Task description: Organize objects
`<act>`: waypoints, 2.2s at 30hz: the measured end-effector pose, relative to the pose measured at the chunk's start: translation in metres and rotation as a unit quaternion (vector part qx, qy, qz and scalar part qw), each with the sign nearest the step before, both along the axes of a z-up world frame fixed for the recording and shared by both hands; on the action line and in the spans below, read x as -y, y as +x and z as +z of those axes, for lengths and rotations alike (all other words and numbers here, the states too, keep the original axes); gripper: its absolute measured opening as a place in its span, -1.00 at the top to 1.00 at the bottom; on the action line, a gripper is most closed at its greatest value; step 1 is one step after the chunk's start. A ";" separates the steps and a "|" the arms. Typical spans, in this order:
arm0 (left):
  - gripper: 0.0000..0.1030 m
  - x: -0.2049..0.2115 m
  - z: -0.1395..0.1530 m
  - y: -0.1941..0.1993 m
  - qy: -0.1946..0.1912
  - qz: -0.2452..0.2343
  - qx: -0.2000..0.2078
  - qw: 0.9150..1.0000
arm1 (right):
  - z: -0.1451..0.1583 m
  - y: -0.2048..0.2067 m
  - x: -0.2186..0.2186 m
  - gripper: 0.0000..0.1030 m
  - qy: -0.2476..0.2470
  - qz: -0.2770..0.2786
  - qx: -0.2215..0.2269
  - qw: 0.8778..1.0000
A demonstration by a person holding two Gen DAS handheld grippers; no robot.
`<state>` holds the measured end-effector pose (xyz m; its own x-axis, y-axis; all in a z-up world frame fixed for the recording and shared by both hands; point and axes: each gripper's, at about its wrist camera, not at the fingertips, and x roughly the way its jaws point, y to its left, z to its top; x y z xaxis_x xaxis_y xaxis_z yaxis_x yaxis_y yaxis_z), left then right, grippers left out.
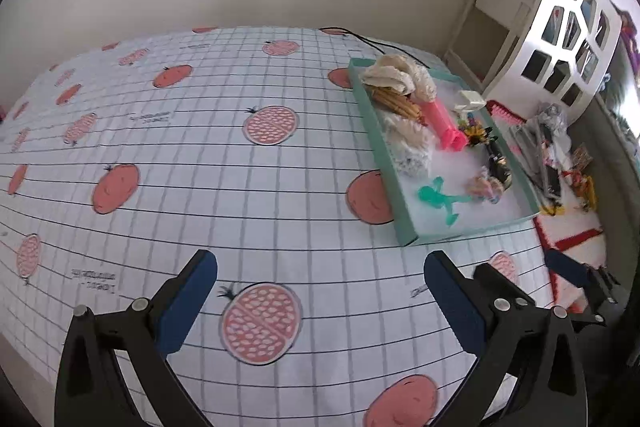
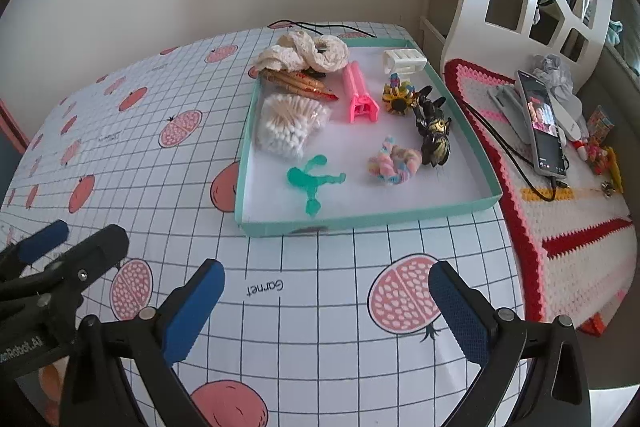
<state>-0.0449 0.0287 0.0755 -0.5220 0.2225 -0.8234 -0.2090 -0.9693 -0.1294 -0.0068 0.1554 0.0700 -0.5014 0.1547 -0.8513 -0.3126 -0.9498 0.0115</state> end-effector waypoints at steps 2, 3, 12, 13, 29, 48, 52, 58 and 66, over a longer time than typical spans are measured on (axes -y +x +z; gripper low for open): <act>-1.00 0.002 -0.001 0.003 -0.009 0.003 -0.004 1.000 | -0.002 0.002 0.001 -1.00 0.000 0.001 0.002 1.000; -1.00 0.004 -0.002 0.005 -0.011 0.005 -0.005 1.000 | -0.003 0.004 0.001 -1.00 0.001 0.001 0.003 1.000; -1.00 0.017 -0.026 0.014 -0.042 0.024 0.011 0.999 | -0.011 0.016 -0.002 -1.00 -0.001 -0.012 0.007 1.000; -1.00 0.018 -0.027 0.015 -0.044 0.026 0.013 0.999 | -0.012 0.017 -0.002 -1.00 0.000 -0.012 0.007 1.000; -1.00 0.031 -0.054 0.032 -0.045 0.021 0.035 0.998 | -0.023 0.030 -0.005 -1.00 0.003 -0.020 0.014 1.000; -1.00 0.032 -0.060 0.038 -0.051 0.019 0.042 0.998 | -0.029 0.033 0.000 -1.00 0.010 -0.014 0.022 1.000; -1.00 0.030 -0.061 0.037 -0.051 0.018 0.043 0.998 | -0.029 0.033 0.001 -1.00 0.012 -0.014 0.023 1.000; -1.00 0.030 -0.062 0.037 -0.053 0.020 0.045 0.997 | -0.030 0.033 0.003 -1.00 0.013 -0.015 0.025 0.999; -1.00 0.035 -0.058 0.038 -0.050 0.026 0.039 0.998 | -0.032 0.034 0.002 -1.00 0.011 -0.019 0.028 0.999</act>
